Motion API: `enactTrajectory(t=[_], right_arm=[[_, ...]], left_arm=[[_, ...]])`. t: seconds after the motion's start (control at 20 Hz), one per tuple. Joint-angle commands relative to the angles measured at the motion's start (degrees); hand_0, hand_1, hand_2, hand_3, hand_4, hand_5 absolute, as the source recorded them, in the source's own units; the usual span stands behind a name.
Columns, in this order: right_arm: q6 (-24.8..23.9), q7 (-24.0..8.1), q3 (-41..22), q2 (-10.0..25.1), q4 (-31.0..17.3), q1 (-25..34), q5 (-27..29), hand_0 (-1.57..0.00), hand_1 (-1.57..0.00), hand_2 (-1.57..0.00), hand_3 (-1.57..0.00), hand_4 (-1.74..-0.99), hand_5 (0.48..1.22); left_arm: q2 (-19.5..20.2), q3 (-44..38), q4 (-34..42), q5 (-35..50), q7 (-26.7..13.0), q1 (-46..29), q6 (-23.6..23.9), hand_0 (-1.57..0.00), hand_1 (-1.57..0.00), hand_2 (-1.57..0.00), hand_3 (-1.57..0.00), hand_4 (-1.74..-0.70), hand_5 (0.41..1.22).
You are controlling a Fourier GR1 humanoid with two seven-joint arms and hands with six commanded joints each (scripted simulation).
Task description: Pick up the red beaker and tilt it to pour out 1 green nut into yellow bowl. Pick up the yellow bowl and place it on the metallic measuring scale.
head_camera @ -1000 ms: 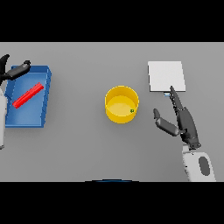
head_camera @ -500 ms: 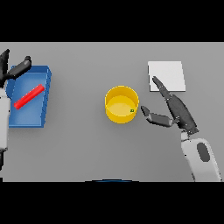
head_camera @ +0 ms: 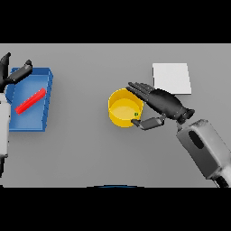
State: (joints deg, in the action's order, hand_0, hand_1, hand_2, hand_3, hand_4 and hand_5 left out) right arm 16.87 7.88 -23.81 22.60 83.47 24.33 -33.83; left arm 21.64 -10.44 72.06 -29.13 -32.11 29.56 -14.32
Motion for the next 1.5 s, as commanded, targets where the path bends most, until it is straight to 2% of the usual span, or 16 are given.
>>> enactTrajectory(t=[0.0, 0.05, 0.1, 0.35, 0.6, 0.7, 0.9, 1.25, 1.3, 1.45], right_arm=[[1.1, 0.7, -1.4, 0.8, -0.1, 0.8, -1.3, 0.00, 0.00, 0.00, 0.00, -1.234, 0.620], [2.1, 1.1, -2.5, 1.0, -0.2, 1.4, -2.0, 0.00, 0.00, 0.00, 0.00, -1.231, 0.625], [3.2, 0.0, -3.5, 0.8, -1.5, 3.6, -3.0, 0.00, 0.00, 0.00, 0.00, -1.226, 0.632], [6.5, 2.1, -7.3, 0.8, -4.9, 7.1, -5.8, 0.00, 0.00, 0.00, 0.00, -1.214, 0.648], [6.5, 3.9, -9.8, -0.5, -9.6, 9.2, -8.5, 0.00, 0.00, 0.00, 0.00, -1.234, 0.660], [7.3, 5.0, -10.4, 0.3, -9.7, 9.3, -8.7, 0.00, 0.00, 0.00, 0.00, -1.249, 0.669], [8.8, 4.2, -11.9, -0.6, -12.2, 10.2, -9.5, 0.00, 0.00, 0.00, 0.00, -1.273, 0.687], [8.5, 6.7, -12.8, -2.0, -16.8, 12.3, -9.7, 0.00, 0.00, -0.01, -0.03, -1.286, 0.712], [7.7, 7.8, -12.8, -2.0, -17.5, 12.3, -9.8, 0.00, 0.00, -0.02, -0.04, -1.289, 0.721], [7.5, 6.3, -12.5, -3.1, -18.5, 12.1, -9.6, 0.00, -0.01, -0.08, -0.12, -1.333, 0.800]], left_arm=[[0.4, -0.3, 0.0, 0.2, 0.4, 0.0, -0.2, 0.00, 0.00, 0.00, 0.00, -0.75, 0.714], [0.4, -0.3, 0.0, 0.3, 0.3, 0.2, -0.2, 0.00, 0.00, 0.00, 0.00, -0.75, 0.716], [0.5, -0.5, -0.3, 0.4, 0.5, 0.5, -0.3, 0.00, 0.00, 0.00, 0.00, -0.76, 0.717], [0.2, -1.4, 0.0, 1.8, 0.9, 0.9, -0.5, 0.00, 0.00, 0.00, 0.00, -0.78, 0.721], [-0.1, -1.3, -0.7, 1.5, 1.7, 0.5, 0.2, 0.00, 0.00, 0.00, 0.00, -0.80, 0.728], [-0.1, -1.6, -1.4, 1.6, 1.8, 1.0, 0.4, 0.00, 0.00, 0.00, 0.00, -0.80, 0.725], [-0.1, -1.5, -0.5, 1.7, 1.8, 0.7, 0.3, 0.00, 0.00, 0.00, 0.00, -0.80, 0.723], [-0.4, -1.1, 0.6, 1.4, 1.3, 0.2, 0.2, 0.00, 0.00, 0.00, 0.00, -0.79, 0.728], [-0.7, -0.9, 0.9, 1.5, 1.5, -0.3, 0.2, 0.00, 0.00, 0.00, 0.00, -0.79, 0.729], [-1.1, -0.6, 1.1, 0.8, 0.0, -0.2, 0.7, 0.00, 0.00, 0.00, 0.00, -0.79, 0.732]])
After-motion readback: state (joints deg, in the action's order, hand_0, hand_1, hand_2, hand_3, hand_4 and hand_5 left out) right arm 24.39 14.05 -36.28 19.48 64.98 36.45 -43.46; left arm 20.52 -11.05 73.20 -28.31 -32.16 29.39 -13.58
